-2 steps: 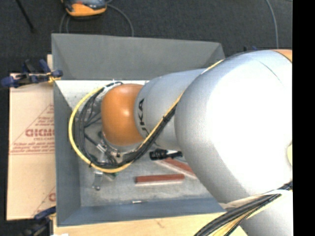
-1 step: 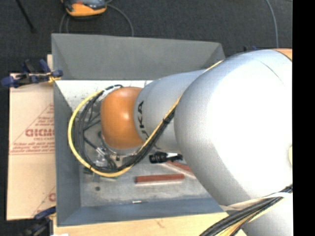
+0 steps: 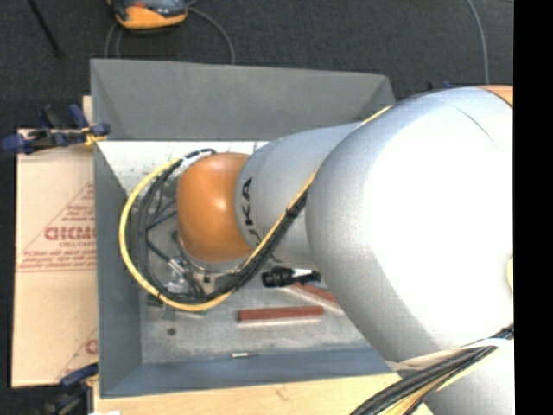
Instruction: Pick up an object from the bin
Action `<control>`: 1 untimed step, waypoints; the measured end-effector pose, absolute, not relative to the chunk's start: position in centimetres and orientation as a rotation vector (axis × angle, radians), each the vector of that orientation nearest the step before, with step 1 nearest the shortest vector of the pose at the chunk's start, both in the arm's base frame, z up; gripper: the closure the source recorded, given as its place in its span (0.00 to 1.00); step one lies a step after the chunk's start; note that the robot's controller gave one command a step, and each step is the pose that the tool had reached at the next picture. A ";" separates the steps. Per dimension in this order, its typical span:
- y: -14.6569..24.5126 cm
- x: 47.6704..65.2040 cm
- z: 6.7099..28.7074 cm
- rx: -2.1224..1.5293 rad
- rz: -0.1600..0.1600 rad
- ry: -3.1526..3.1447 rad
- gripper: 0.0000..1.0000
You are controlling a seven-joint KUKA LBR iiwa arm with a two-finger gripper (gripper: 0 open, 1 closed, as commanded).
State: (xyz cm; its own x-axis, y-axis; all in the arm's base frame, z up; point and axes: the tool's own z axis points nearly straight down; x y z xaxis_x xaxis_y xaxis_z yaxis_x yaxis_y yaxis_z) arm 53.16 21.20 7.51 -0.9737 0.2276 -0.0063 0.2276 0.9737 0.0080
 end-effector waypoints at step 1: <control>21.2 53.1 7.7 0.359 0.010 3.115 1.00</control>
Offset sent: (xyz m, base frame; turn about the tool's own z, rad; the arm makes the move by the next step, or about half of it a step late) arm 0.0000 0.0001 0.0498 0.0000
